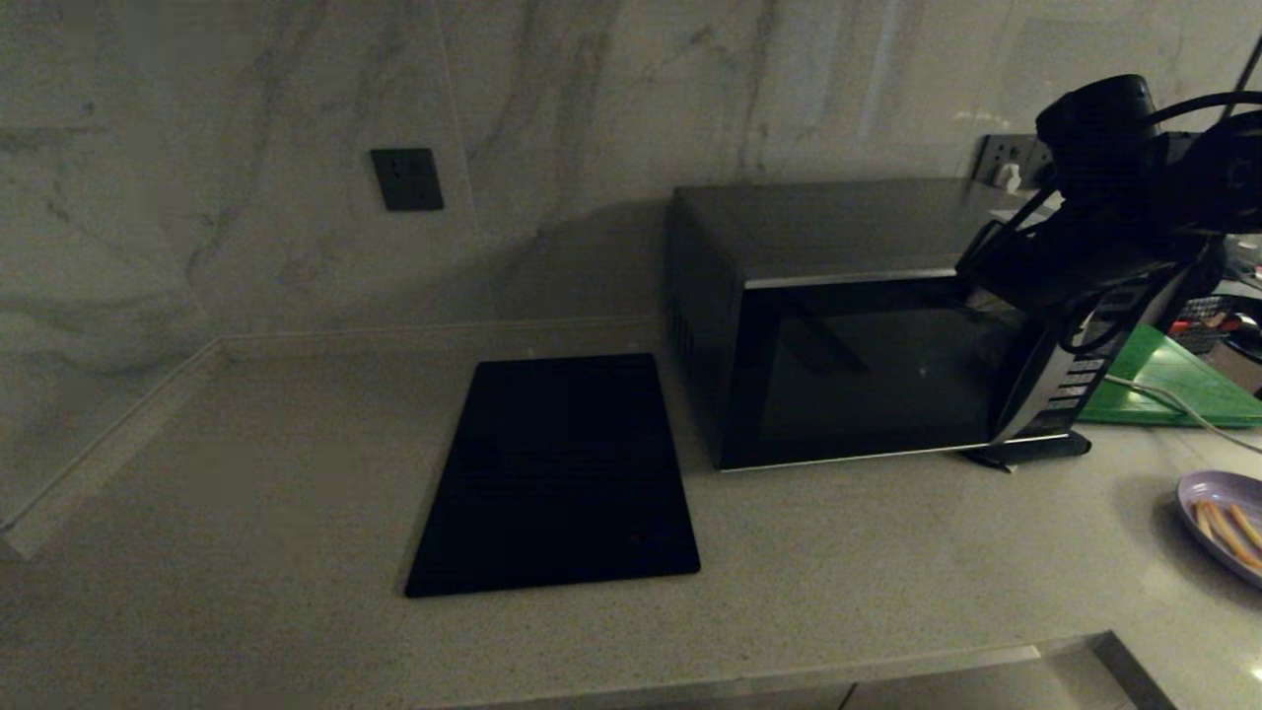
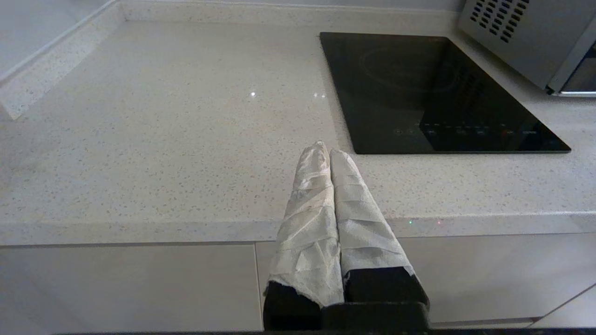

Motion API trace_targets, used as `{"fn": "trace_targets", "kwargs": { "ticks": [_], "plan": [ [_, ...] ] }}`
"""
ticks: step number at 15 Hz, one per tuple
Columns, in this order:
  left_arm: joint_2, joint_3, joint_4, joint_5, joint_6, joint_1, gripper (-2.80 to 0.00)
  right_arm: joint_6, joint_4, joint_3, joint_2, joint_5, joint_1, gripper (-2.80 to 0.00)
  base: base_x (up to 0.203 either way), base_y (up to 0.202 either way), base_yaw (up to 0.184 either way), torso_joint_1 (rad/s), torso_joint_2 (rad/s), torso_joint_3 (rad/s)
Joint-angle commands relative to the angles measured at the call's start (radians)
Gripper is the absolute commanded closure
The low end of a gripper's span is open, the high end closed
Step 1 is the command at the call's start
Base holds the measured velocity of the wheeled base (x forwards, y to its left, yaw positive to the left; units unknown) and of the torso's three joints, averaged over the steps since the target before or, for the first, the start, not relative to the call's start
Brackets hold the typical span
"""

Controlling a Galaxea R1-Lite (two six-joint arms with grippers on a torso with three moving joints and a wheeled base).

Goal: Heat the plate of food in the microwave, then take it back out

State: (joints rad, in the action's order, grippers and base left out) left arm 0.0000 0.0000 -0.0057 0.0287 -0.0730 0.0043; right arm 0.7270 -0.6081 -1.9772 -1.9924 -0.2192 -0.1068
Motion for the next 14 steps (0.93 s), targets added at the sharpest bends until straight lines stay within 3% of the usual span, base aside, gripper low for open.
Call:
{"fn": "trace_targets", "kwargs": {
  "ticks": [1,6,8,11,14],
  "plan": [
    [0.002,0.0,0.0,0.0,-0.001,0.0,0.0,0.002,-0.035,0.008,0.04,-0.004,0.001,0.0,0.0,0.0,0.0,0.0,0.0,0.0],
    [0.002,0.0,0.0,0.0,-0.001,0.0,0.0,-0.026,-0.152,0.143,0.267,-0.005,0.017,0.0,0.0,0.0,0.0,0.0,0.0,0.0],
    [0.002,0.0,0.0,0.0,-0.001,0.0,0.0,-0.103,-0.165,0.289,0.415,-0.005,0.083,0.0,0.0,0.0,0.0,0.0,0.0,0.0],
    [0.002,0.0,0.0,0.0,-0.001,0.0,0.0,-0.226,-0.171,0.465,0.626,-0.003,0.242,0.0,0.0,0.0,0.0,0.0,0.0,0.0],
    [0.0,0.0,0.0,0.0,-0.001,0.0,0.0,-0.283,-0.149,0.583,0.844,0.005,0.323,0.0,0.0,0.0,0.0,0.0,0.0,0.0]
  ]
}}
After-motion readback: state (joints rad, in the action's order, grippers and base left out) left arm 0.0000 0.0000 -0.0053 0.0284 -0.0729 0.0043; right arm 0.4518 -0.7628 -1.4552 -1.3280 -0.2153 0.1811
